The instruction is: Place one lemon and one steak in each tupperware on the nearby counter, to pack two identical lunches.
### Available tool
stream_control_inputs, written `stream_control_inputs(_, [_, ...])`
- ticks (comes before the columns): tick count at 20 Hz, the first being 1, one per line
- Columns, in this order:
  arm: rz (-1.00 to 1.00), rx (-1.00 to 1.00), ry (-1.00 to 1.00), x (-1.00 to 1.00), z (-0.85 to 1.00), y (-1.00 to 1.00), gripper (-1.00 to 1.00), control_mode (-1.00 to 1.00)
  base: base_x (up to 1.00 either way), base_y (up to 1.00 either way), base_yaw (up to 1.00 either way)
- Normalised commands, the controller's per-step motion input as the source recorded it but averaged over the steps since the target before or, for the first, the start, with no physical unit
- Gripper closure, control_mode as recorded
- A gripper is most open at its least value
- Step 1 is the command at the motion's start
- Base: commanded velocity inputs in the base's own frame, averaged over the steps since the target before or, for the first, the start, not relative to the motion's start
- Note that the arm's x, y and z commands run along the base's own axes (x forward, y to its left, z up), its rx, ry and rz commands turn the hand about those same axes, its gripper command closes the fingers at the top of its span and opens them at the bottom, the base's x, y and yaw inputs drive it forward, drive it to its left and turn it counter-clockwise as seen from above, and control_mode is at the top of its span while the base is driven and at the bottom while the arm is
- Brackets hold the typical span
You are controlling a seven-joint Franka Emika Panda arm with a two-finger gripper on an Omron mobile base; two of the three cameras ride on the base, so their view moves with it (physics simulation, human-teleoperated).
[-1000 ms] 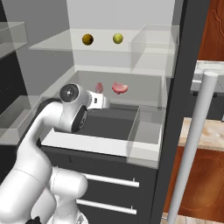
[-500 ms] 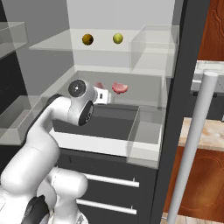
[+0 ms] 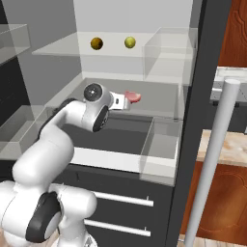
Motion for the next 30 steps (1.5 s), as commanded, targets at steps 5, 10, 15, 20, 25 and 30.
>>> stream_control_inputs(5, [0.0,0.0,0.0,0.4,-0.01,-0.22,-1.0,-1.0,0.0,0.0,0.0])
stream_control_inputs(10, [0.0,0.0,0.0,0.4,-0.15,-0.13,-1.0,-1.0,0.0,0.0,0.0])
stream_control_inputs(15, [0.0,0.0,0.01,0.42,-0.14,0.0,-1.0,-1.0,0.0,0.0,0.0])
stream_control_inputs(20, [0.0,0.0,0.1,0.42,0.0,-0.06,-1.0,-1.0,0.0,0.0,0.0])
stream_control_inputs(25, [-0.01,0.0,0.1,0.33,0.0,-0.18,-1.0,-1.0,0.0,0.0,0.0])
stream_control_inputs(30, [-0.01,0.0,0.02,0.23,-0.14,-0.11,-1.0,-1.0,0.0,0.0,0.0])
